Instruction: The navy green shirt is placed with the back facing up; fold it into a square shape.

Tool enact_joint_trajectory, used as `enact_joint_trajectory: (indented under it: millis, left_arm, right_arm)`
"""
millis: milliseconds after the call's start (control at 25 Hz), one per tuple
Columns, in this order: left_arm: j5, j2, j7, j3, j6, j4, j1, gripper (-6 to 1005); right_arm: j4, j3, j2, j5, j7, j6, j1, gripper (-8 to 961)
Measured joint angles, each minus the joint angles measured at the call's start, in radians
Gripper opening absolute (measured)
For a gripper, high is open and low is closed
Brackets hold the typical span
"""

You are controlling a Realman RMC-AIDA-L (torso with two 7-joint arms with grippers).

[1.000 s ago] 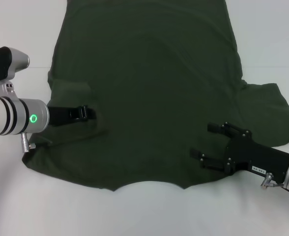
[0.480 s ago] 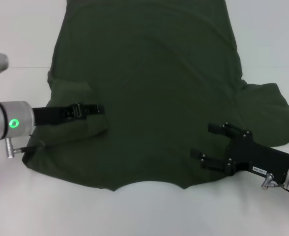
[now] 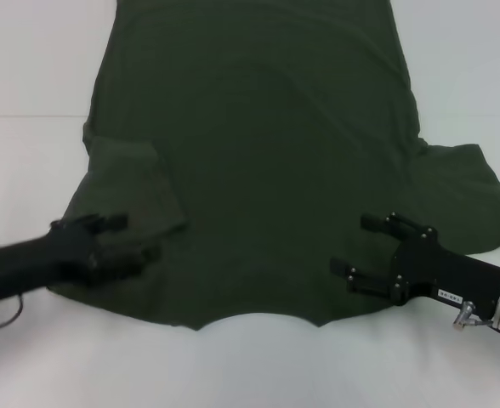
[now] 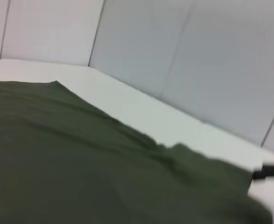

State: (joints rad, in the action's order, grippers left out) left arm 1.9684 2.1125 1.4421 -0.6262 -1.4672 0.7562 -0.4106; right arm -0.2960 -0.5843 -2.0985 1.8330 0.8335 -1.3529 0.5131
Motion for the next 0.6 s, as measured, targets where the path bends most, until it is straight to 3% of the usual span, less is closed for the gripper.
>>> enact_joint_trajectory:
  millis: [200, 360, 600]
  left_arm:
    - [0.003, 0.013, -0.182, 0.006, 0.041, -0.008, 0.068, 869]
    - [0.036, 0.008, -0.192, 0.004, 0.102, -0.025, 0.086, 870]
    - [0.034, 0.002, -0.193, 0.012, 0.089, -0.034, 0.094, 870]
  right_arm:
    - [0.001, 0.000, 0.000, 0.000, -0.001, 0.000, -0.009, 927]
    - [0.001, 0.000, 0.000, 0.000, -0.001, 0.006, -0.016, 927]
    - [0.002, 0.011, 0.000, -0.001, -0.001, 0.008, -0.025, 927]
